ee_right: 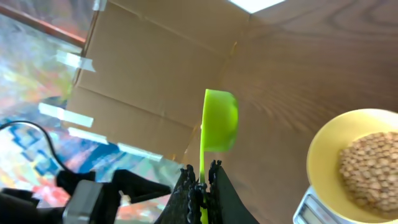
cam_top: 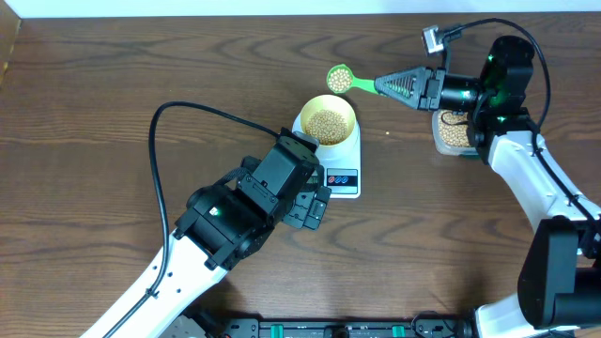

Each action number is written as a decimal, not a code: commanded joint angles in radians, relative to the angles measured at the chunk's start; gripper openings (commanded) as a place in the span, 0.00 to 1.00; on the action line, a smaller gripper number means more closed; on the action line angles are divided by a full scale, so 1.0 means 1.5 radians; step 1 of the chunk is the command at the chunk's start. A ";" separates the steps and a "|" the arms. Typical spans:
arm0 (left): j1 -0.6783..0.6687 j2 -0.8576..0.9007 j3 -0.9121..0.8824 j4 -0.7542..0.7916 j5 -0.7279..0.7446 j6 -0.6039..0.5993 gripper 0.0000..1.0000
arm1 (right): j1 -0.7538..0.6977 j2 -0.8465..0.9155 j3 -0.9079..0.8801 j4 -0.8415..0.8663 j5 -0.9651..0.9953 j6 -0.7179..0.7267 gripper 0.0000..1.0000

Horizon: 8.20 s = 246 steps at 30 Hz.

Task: Scoop item into bowl and weigh 50g on scale
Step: 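Lift the filled scoop and carry it left over the yellow bowl, then tilt the scoop with the right gripper to pour beans into the bowl, then move the empty scoop with the right gripper back to the tub, then dip the scoop into the soybeans with the right gripper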

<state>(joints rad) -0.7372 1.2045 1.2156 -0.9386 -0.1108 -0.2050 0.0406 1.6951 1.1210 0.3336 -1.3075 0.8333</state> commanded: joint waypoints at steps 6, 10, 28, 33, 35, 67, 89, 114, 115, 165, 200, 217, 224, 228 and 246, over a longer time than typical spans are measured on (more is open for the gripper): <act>0.002 0.001 0.008 -0.002 -0.007 0.009 1.00 | 0.020 0.005 0.002 -0.073 0.049 -0.155 0.01; 0.002 0.001 0.008 -0.002 -0.007 0.009 1.00 | 0.036 0.005 0.002 -0.126 0.086 -0.208 0.01; 0.002 0.001 0.008 -0.002 -0.007 0.009 1.00 | 0.070 0.005 0.003 -0.268 0.210 -0.369 0.01; 0.002 0.001 0.008 -0.002 -0.007 0.009 1.00 | 0.075 0.005 0.003 -0.296 0.232 -0.409 0.02; 0.002 0.001 0.008 -0.002 -0.007 0.009 1.00 | 0.083 0.004 0.003 -0.297 0.240 -0.425 0.02; 0.002 0.001 0.008 -0.002 -0.007 0.009 1.00 | 0.184 0.004 0.099 -0.477 0.519 -0.599 0.01; 0.002 0.001 0.008 -0.002 -0.007 0.009 1.00 | 0.266 0.003 0.183 -0.575 0.708 -0.689 0.01; 0.002 0.001 0.008 -0.002 -0.007 0.009 1.00 | 0.331 0.003 0.226 -0.614 0.881 -0.749 0.01; 0.002 0.001 0.008 -0.002 -0.007 0.009 1.00 | 0.333 0.003 0.226 -0.615 0.884 -0.749 0.01; 0.002 0.001 0.008 -0.002 -0.007 0.009 1.00 | 0.052 0.006 0.410 -1.021 1.103 -0.361 0.01; 0.002 0.001 0.008 -0.002 -0.007 0.009 1.00 | 0.014 0.007 0.121 -0.765 1.105 -0.365 0.01; 0.002 0.001 0.008 -0.002 -0.007 0.009 1.00 | 0.011 0.020 0.081 -0.709 0.948 -0.356 0.01; 0.002 0.001 0.008 -0.002 -0.007 0.009 1.00 | -0.031 0.020 0.081 -0.704 0.850 -0.348 0.01; 0.002 0.001 0.008 -0.002 -0.007 0.009 1.00 | -0.070 0.020 0.081 -0.694 0.764 -0.349 0.01; 0.002 0.001 0.008 -0.002 -0.007 0.009 1.00 | -0.203 0.020 0.081 -0.684 0.507 -0.389 0.01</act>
<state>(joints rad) -0.7372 1.2045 1.2156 -0.9386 -0.1112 -0.2050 -0.2340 1.7123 1.2484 -0.6937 -0.4572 0.2741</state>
